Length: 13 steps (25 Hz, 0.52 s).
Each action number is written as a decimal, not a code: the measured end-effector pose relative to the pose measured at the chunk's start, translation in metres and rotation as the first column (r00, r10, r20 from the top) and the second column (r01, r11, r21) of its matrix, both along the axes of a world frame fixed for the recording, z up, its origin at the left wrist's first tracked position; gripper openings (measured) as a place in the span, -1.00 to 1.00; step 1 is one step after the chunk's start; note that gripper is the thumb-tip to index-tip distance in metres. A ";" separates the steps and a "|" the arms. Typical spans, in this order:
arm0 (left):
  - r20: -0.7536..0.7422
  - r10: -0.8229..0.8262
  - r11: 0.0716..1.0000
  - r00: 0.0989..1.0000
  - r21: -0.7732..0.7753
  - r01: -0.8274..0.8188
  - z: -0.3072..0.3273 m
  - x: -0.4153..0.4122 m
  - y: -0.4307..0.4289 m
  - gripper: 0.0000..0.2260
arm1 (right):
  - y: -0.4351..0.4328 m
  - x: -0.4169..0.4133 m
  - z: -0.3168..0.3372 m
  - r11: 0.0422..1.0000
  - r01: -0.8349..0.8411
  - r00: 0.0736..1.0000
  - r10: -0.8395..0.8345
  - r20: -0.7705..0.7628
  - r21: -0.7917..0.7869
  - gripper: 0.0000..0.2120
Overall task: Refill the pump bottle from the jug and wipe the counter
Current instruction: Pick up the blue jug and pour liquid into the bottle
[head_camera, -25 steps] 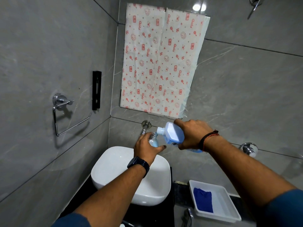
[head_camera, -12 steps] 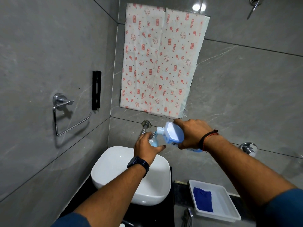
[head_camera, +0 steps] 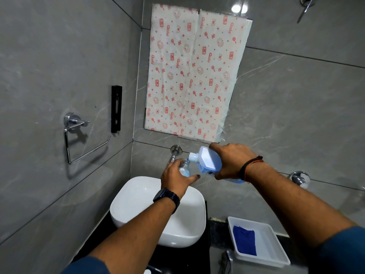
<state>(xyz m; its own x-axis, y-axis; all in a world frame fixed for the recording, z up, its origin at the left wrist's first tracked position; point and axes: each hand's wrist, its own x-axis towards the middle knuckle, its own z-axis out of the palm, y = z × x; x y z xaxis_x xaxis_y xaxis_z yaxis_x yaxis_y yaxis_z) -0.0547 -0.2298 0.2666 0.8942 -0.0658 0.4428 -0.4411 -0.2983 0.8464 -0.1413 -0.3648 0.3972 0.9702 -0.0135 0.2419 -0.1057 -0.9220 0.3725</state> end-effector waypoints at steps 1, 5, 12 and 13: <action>0.001 -0.002 1.000 1.000 -0.001 0.002 0.000 0.000 0.000 -0.46 | 0.000 0.000 0.000 1.000 0.000 1.000 0.000 -0.001 0.001 -0.26; 0.002 -0.006 1.000 1.000 -0.004 0.006 0.001 -0.001 0.000 -0.45 | -0.002 0.001 0.000 1.000 -0.007 1.000 0.007 0.009 -0.003 -0.26; 0.000 -0.007 1.000 1.000 -0.004 0.007 0.002 -0.002 -0.001 -0.44 | -0.003 0.002 0.000 1.000 -0.007 1.000 0.007 0.007 0.004 -0.24; -0.001 -0.008 1.000 1.000 -0.004 0.008 0.002 -0.001 -0.001 -0.44 | -0.004 0.002 0.000 1.000 -0.007 1.000 0.007 0.006 0.007 -0.24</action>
<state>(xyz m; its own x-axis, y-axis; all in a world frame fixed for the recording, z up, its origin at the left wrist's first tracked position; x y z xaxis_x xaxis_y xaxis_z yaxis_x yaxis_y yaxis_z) -0.0562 -0.2309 0.2686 0.8942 -0.0714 0.4420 -0.4425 -0.2915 0.8481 -0.1393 -0.3683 0.3969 0.9688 -0.0089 0.2476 -0.1018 -0.9254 0.3651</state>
